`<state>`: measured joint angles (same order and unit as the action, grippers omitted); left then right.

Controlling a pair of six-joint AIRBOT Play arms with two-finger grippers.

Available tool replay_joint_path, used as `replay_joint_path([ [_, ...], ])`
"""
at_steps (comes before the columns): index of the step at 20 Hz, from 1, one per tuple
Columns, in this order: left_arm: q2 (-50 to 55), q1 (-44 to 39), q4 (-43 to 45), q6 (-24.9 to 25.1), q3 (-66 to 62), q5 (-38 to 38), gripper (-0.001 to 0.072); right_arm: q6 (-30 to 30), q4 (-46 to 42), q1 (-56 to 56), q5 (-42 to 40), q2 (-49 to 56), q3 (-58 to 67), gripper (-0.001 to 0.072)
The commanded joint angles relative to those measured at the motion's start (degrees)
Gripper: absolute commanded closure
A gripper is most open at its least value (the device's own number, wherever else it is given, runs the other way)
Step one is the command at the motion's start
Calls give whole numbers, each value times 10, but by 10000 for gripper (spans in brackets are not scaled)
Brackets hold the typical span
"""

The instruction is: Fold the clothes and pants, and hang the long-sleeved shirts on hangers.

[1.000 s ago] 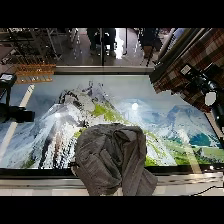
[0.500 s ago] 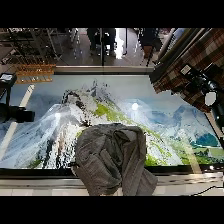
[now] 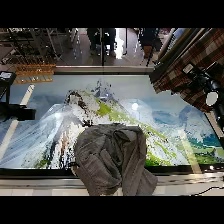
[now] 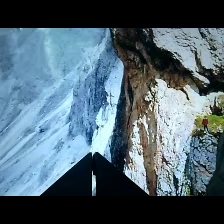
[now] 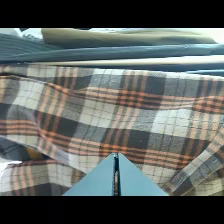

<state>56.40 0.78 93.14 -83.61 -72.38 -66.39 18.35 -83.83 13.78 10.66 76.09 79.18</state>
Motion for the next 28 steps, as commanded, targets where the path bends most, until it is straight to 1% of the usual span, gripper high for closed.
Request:
replay_joint_path([
  [1,0,0,-85,0,0,9,689,0,1,1,-30,-1,0,685],
  [4,0,0,-162,0,0,52,689,0,1,1,-69,-2,0,685],
  [6,0,0,-189,0,0,79,689,0,1,1,-83,-2,0,685],
  [12,0,0,-199,0,0,83,688,0,1,1,-87,-2,0,685],
  [16,0,0,-199,0,0,83,672,0,1,1,-87,-2,0,685],
  [17,0,0,-199,0,0,83,545,0,1,1,-87,-2,0,685],
  [18,0,0,-199,0,0,83,190,5,6,1,-87,-1,0,685],
  [19,0,0,-199,0,0,85,-9,28,38,1,-86,0,0,685],
  [20,0,0,-199,0,0,85,9,99,96,-4,-74,1,0,685],
  [21,0,0,-198,0,0,85,9,190,150,-10,-47,-2,0,686],
  [22,0,0,-197,0,0,85,10,271,185,-19,-4,-9,0,686],
  [23,0,0,-197,0,0,85,10,360,209,-27,75,-23,0,686],
  [24,2,0,-197,0,0,85,10,409,223,-35,130,-34,0,686],
  [26,11,0,-197,0,0,83,10,416,239,-61,158,-47,0,686],
  [28,26,0,-207,0,0,60,10,416,237,-82,151,-56,0,686],
])
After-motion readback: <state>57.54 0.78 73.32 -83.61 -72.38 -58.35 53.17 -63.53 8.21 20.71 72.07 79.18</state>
